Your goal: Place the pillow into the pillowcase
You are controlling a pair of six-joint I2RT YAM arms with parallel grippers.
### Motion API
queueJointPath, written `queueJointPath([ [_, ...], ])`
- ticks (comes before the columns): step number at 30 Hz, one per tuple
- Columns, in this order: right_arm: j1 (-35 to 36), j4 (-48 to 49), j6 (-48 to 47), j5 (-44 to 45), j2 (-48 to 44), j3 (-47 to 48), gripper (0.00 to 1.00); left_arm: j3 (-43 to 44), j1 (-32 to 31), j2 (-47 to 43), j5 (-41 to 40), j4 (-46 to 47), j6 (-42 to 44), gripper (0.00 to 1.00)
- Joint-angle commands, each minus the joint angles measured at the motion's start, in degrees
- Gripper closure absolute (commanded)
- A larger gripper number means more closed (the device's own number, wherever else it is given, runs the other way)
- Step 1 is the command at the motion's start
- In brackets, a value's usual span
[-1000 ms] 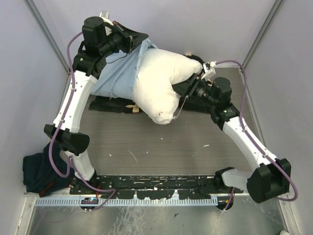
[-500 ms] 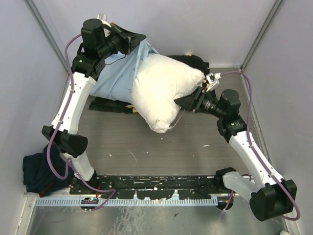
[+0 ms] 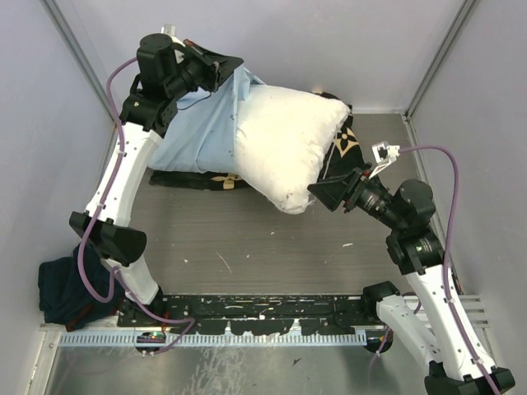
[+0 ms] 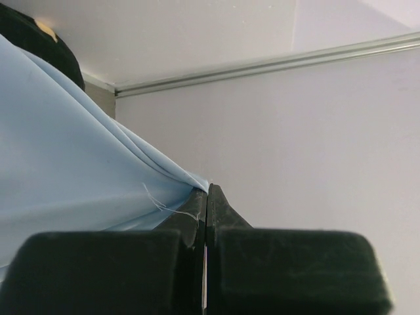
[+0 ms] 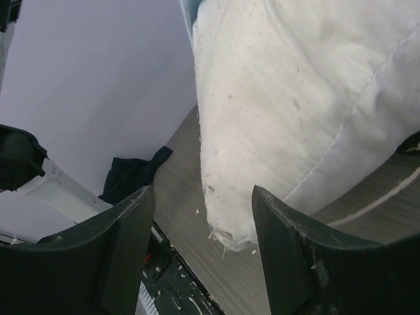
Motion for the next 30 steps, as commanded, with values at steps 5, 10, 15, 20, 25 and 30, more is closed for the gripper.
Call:
queueJointPath([
  [5,-0.04,-11.82,0.67,16.94,-7.17,-6.75,0.34,2.56,1.14,-4.78,-0.34,9.49,-0.84,1.00],
  [10,0.00,-12.02,5.44,22.94,-8.77,-13.65,0.34,3.41,2.79,-5.00,0.42,9.37,-2.14,1.00],
  [15,-0.01,-3.97,10.17,26.03,-10.68,-22.16,0.35,3.53,4.09,-6.00,0.01,9.21,-3.45,1.00],
  [20,-0.03,11.53,15.30,22.79,-2.37,-28.75,0.36,4.34,4.16,-5.86,0.76,9.15,-4.47,1.00],
  [25,0.02,30.67,16.96,20.21,13.73,-28.86,0.38,1.78,4.19,-6.04,2.16,10.90,-6.26,1.00],
  [30,0.51,50.28,21.55,17.04,31.43,-24.79,0.38,1.68,4.18,-6.45,2.63,11.00,-6.24,1.00],
])
